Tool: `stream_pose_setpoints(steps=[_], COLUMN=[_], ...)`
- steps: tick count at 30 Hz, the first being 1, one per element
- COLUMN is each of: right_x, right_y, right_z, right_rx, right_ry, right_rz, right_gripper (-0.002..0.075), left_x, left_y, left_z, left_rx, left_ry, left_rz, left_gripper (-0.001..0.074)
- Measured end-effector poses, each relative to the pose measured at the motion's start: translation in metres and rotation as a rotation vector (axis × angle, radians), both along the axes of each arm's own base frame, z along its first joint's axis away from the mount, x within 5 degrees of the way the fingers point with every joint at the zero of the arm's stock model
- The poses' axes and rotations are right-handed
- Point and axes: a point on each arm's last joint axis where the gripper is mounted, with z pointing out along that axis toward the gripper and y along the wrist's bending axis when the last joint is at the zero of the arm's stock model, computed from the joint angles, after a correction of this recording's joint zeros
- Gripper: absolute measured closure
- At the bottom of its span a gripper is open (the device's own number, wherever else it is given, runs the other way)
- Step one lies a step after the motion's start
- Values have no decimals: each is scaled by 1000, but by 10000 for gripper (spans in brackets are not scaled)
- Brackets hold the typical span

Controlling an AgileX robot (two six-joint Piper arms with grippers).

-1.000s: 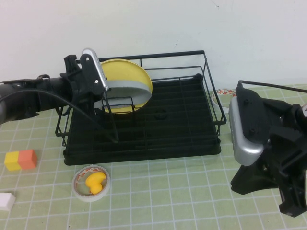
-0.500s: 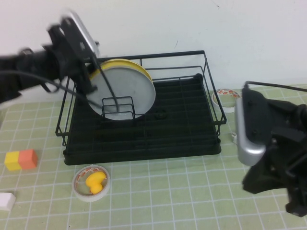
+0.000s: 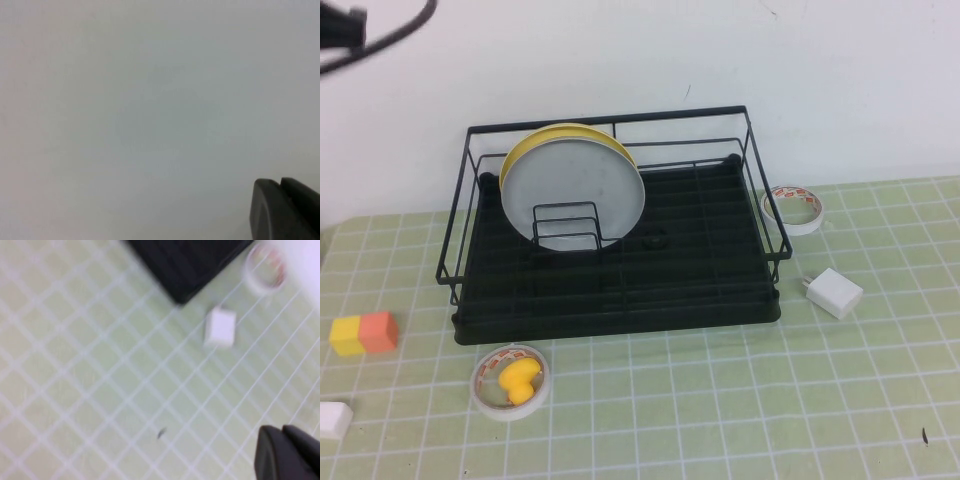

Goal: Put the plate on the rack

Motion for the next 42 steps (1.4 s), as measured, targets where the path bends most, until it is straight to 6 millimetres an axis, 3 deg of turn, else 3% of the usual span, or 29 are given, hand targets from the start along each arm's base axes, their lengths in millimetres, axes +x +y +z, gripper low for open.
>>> stream_pose_setpoints(steps=[4, 10, 17, 22, 28, 35, 42], right_x=[-25, -59, -87, -94, -97, -97, -97], right_y=[-11, -23, -32, -32, -32, -32, -32], right_z=[-14, -71, -123, -136, -140, -141, -141], right_rx=[92, 197, 292, 342, 336, 332, 332], right_ry=[-84, -126, -117, -67, -21, -13, -12], right_rz=[-12, -8, -16, -25, -29, -29, -29], right_gripper=[728, 728, 728, 728, 728, 728, 728], left_x=[-46, -109, -153, -168, -170, -176, -202], left_y=[-6, -5, 11, 15, 15, 18, 43], left_z=[-18, -61, -110, -124, -133, -129, -114], left_rx=[-130, -201, -210, -213, -213, -221, -242], left_ry=[-3, 19, 40, 26, 42, 5, -172], left_rz=[-119, -333, -395, -438, -448, -454, -334], left_gripper=[735, 735, 735, 735, 735, 735, 735])
